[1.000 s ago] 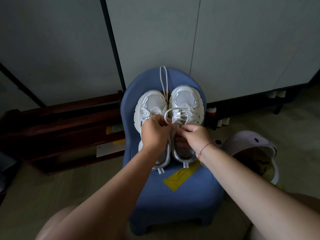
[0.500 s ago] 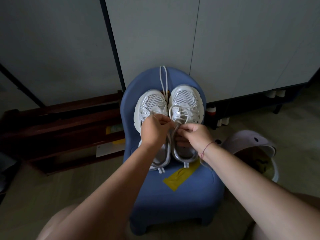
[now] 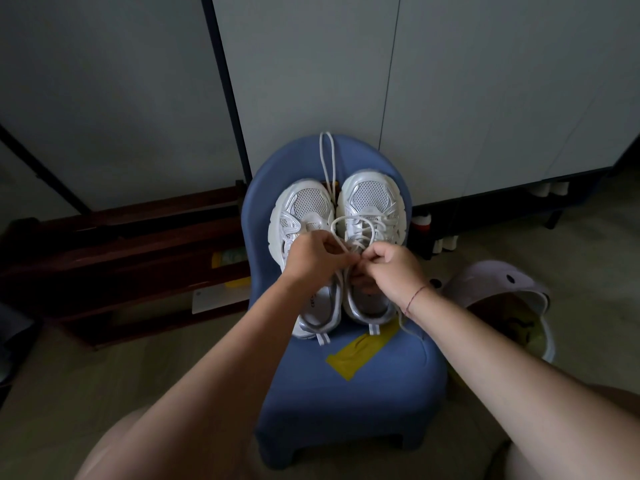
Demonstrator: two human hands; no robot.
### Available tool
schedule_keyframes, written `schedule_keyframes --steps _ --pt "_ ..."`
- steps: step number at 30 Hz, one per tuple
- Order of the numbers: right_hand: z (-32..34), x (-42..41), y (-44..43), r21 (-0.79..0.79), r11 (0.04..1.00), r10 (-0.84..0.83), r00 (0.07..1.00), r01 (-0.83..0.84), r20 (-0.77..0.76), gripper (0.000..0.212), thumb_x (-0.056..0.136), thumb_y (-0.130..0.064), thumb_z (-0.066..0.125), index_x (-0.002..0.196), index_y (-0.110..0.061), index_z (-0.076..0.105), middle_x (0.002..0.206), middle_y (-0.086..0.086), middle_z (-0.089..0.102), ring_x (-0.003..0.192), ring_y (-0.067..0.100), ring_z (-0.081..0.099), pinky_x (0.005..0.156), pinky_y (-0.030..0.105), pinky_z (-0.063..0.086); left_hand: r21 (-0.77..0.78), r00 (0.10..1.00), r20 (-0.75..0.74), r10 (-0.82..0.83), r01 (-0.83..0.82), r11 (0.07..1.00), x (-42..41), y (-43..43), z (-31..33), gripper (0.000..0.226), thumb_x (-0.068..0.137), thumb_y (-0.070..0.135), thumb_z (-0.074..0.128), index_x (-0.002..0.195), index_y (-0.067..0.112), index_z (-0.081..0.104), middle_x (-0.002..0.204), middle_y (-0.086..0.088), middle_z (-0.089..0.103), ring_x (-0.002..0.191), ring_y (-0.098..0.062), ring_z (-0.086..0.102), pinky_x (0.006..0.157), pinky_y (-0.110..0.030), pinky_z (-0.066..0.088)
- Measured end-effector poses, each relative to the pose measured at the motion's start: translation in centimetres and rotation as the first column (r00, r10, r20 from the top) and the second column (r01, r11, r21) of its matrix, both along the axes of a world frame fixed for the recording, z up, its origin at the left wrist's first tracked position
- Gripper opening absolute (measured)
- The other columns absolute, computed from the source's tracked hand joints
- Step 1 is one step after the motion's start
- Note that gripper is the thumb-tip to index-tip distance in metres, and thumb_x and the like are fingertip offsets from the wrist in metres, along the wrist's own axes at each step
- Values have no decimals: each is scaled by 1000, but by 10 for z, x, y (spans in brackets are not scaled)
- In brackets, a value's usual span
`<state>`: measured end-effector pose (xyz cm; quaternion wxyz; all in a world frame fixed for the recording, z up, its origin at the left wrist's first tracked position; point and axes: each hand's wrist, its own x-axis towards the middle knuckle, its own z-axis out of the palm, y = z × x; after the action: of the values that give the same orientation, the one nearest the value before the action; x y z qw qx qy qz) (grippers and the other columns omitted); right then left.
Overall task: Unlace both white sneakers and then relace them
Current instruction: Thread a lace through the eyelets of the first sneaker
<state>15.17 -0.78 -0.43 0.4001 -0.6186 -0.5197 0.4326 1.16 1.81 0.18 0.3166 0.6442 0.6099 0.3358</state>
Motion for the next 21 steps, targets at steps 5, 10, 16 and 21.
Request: schedule_keyframes --steps 5,10,16,21 --pt "1 0 1 83 996 -48 959 25 278 26 84 -6 58 60 -18 53 53 -4 55 54 11 54 50 20 38 53 999 -29 25 -23 998 1 -2 -2 28 72 28 84 87 8 70 77 -3 71 73 -17 66 67 -31 52" --pt "6 4 1 77 997 -34 906 1 422 23 78 -4 54 59 -16 54 58 -2 55 65 24 58 57 28 48 41 999 -15 39 -39 998 0 -2 -3 23 76 23 82 88 11 67 72 3 66 62 -8 58 55 -16 45" --pt "8 16 1 -51 989 150 911 -141 384 11 87 -14 57 77 -15 58 77 10 67 72 30 66 72 46 57 46 999 -2 49 -48 998 -1 1 -4 18 77 21 81 86 11 69 74 1 69 62 -10 62 46 -7 39" --pt "9 1 0 59 986 120 910 -156 398 17 92 -19 57 78 -12 65 61 0 62 56 15 62 49 17 46 48 999 2 42 -42 998 -2 3 -6 22 75 23 83 87 10 71 81 -3 74 75 -17 70 66 -27 54"
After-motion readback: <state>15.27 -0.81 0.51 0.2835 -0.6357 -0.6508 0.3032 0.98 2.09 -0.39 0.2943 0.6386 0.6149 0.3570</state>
